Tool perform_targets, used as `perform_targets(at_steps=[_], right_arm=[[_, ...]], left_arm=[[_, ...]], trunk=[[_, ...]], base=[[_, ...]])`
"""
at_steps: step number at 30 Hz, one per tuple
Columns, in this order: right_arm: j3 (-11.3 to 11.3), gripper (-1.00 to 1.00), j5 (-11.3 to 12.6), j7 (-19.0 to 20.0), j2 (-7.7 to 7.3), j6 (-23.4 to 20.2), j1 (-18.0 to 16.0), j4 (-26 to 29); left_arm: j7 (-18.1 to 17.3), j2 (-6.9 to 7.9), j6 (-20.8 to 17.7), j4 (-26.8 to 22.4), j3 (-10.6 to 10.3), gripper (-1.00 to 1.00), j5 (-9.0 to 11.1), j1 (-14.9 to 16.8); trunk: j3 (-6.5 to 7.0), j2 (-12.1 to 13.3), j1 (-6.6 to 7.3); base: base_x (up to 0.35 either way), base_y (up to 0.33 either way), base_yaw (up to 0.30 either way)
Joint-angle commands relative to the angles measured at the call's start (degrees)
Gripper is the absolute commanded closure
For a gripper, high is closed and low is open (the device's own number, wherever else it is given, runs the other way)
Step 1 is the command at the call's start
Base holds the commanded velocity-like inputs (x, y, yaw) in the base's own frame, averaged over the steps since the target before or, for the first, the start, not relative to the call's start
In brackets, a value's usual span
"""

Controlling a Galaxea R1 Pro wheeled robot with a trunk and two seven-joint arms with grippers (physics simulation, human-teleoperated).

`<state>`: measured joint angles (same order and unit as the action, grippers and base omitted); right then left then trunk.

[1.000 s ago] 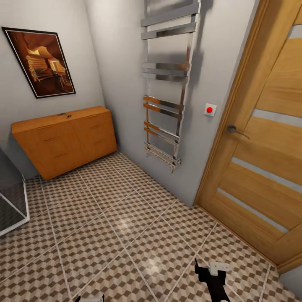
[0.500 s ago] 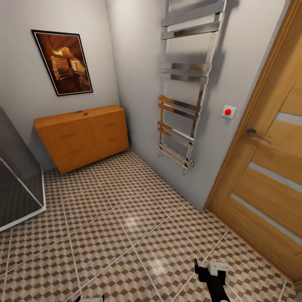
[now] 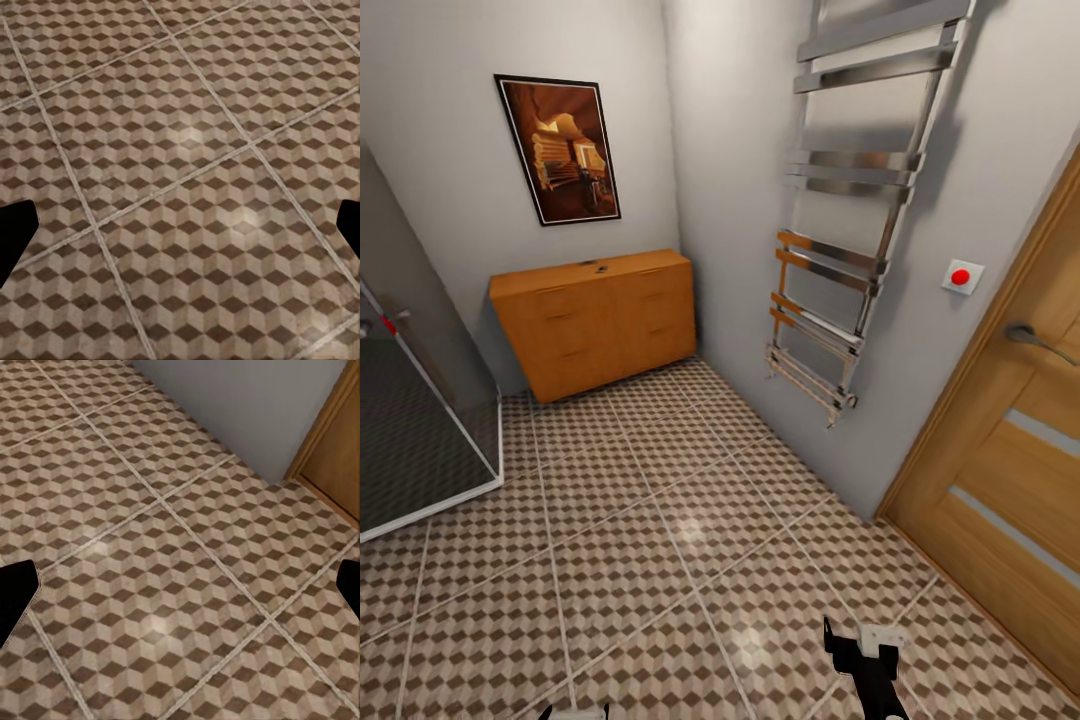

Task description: Take the four mousetraps from the cabinet in the bathroom and place them on the bathroom floor. Make sure all four end up on the same floor surface, and ensure that at least two of them are either under or directly next to the same bathroom sink.

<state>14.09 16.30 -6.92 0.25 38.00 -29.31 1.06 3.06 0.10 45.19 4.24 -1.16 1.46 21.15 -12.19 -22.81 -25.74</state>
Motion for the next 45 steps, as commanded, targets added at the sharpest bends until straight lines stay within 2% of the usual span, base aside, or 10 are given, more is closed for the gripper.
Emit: perform_targets(at_steps=[1,20,39,45], right_arm=[[0.5,-1.00,0.3,-0.3,0.01,0.1,0.0,0.0],[0.5,-1.00,0.3,-0.3,0.01,0.1,0.0,0.0],[0.5,-1.00,0.3,-0.3,0.01,0.1,0.0,0.0],[0.5,-1.00,0.3,-0.3,0.01,0.1,0.0,0.0]], left_arm=[[0.1,-0.01,0.3,0.2,-0.2,-1.00,0.1,0.1],[0.1,-0.01,0.3,0.2,-0.2,-1.00,0.1,0.1],[0.1,0.01,0.3,0.2,-0.2,-1.00,0.1,0.1],[0.2,-0.01,0.3,0.2,-0.2,-1.00,0.1,0.1]], trunk=[[-0.11,-0.1,-0.05],[-0.11,-0.1,-0.05],[-0.11,-0.1,-0.05],[-0.11,-0.1,-0.05]], base=[[0.148,0.000,0.212],[0.188,0.000,0.212],[0.308,0.000,0.212],[0.326,0.000,0.083]])
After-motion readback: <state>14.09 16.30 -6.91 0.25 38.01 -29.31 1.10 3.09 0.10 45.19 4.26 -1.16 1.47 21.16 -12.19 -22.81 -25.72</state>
